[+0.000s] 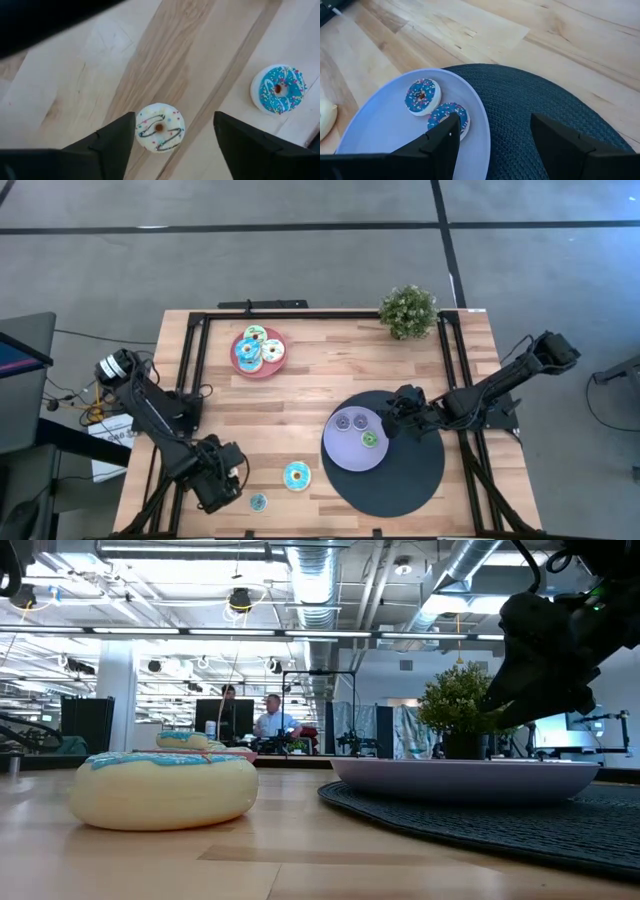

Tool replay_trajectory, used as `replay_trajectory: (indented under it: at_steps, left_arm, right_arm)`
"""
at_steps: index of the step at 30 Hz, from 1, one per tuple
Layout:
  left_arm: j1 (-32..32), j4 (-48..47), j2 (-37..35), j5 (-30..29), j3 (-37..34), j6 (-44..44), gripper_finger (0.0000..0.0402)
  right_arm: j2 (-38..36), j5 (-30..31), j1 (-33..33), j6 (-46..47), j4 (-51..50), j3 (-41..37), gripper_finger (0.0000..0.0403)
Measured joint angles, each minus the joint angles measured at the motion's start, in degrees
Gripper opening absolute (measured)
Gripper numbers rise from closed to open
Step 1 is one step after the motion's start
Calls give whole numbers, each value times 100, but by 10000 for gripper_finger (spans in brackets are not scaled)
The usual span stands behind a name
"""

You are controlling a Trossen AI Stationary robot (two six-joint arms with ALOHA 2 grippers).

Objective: Pick & Place donuts
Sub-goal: Put the small white donut on the purple plate

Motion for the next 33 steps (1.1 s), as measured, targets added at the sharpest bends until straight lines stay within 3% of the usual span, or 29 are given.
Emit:
replay_trajectory:
  at_steps: [10,21,33]
  left_arm:
    - [-4,105,-7,68,-391,-234,333]
    - [-52,153,-7,106,-480,-362,336]
    - [-120,865,-4,350,-924,-783,336]
  right_arm:
    - [0,-1,0,-11,4,0,230]
    - [0,-8,0,-7,-4,0,230]
    - [0,-10,0,2,-4,0,230]
